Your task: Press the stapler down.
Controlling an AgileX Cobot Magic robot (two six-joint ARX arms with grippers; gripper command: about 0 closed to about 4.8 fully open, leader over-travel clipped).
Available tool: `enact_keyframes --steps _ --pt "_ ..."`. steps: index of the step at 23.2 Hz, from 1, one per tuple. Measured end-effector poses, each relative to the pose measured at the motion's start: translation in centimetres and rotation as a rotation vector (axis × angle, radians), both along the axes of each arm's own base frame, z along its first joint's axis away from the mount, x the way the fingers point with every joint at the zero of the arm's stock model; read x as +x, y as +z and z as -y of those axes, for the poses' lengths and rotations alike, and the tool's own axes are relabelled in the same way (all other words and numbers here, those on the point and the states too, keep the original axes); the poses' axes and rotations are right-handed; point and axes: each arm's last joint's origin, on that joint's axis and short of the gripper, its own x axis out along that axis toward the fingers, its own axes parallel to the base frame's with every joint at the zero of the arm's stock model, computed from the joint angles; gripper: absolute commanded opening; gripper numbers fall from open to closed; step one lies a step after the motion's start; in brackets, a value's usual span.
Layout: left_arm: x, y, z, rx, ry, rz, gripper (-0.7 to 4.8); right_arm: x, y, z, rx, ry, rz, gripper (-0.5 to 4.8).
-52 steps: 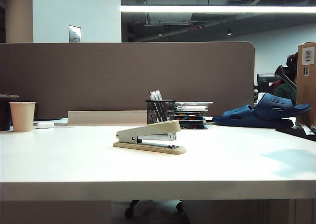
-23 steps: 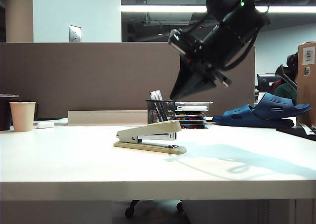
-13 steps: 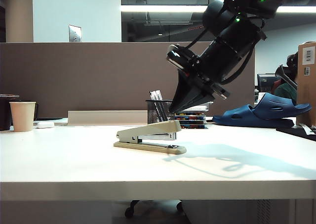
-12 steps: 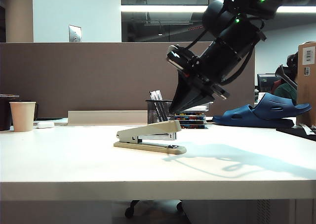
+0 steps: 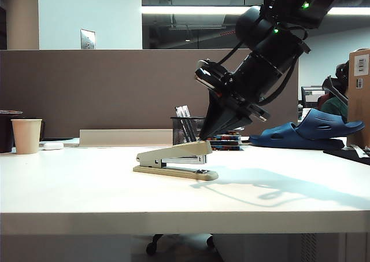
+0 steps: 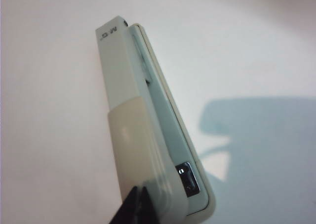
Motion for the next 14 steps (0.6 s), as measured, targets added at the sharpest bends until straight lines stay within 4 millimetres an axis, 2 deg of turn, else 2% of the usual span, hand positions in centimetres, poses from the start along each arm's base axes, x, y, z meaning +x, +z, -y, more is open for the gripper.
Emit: enact_keyframes --steps 14 --pt "0.0 0.0 0.0 0.000 0.000 0.000 -0.05 0.2 -1.1 -0.1 -0.030 -0.010 -0.031 -0.09"
